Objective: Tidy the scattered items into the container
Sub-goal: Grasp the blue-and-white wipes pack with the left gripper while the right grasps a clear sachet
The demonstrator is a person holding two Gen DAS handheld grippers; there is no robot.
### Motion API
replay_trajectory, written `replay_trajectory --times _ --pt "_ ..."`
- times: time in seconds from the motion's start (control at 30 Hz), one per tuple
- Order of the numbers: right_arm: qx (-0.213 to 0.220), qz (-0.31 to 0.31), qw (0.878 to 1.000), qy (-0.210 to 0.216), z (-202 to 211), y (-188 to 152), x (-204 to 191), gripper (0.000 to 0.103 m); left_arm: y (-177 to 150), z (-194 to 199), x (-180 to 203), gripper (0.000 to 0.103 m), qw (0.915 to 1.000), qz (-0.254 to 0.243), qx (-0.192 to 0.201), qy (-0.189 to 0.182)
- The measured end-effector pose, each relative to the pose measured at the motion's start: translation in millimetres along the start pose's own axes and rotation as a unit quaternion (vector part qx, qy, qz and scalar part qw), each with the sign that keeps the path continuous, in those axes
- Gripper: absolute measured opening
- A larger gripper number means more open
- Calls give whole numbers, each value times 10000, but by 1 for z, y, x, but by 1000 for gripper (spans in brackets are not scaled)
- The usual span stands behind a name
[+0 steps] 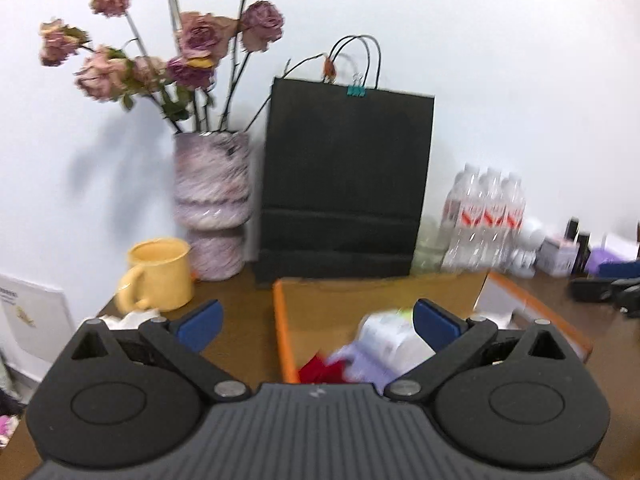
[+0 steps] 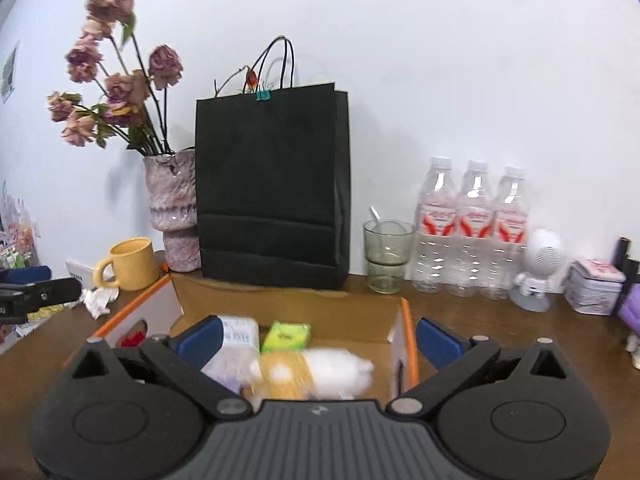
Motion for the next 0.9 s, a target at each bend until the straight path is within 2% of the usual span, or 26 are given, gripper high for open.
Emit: replay_trajectory --times 0.17,0.3,0.4,0.5,0.6,0.67,0.73,0.77,0.83,0.87,0.9 --pt "-267 60 9995 -164 27 -35 2 103 -33 16 -13 103 9990 174 -416 17" --pt "-693 58 9973 -254 26 -67 -1 103 -58 12 -14 103 9956 301 -879 -103" --pt "-1012 -6 9942 -365 19 -88 0 99 -74 0 -10 103 9915 304 -1268 -3" --pt "-1190 -98 9917 -472 14 -103 4 95 -84 -6 -8 103 9895 285 -1419 -23" --pt "-1263 -275 9901 -546 9 -110 12 89 -87 -8 -3 102 9900 131 -1399 112" --pt "-1283 -395 9893 -573 8 -112 16 79 -90 -10 -1 98 9892 51 -1457 165" --pt "-1292 -540 9884 -590 7 -114 20 72 -93 -13 0 88 9876 75 -1564 145" --pt "-1308 -609 9879 -574 6 -114 21 69 -93 -14 0 87 9868 88 -1612 135" --pt "-1389 -646 9868 -523 3 -117 22 65 -94 -14 -2 73 9858 168 -1667 122" --pt "-1438 -626 9862 -523 2 -118 21 53 -94 -14 -4 69 9855 235 -1680 73" --pt "-1485 -602 9858 -507 0 -120 20 48 -94 -13 -5 62 9854 279 -1677 27"
Point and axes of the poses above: each gripper's, at about its wrist camera, not at the fingertips, and z roughly against the way its jaws point, x to its right, y to its top, the point moved 1 cm from there along -z, roughly the way its jaws point, and after that the axes turned 1 degree about z, right-handed, at the moved point
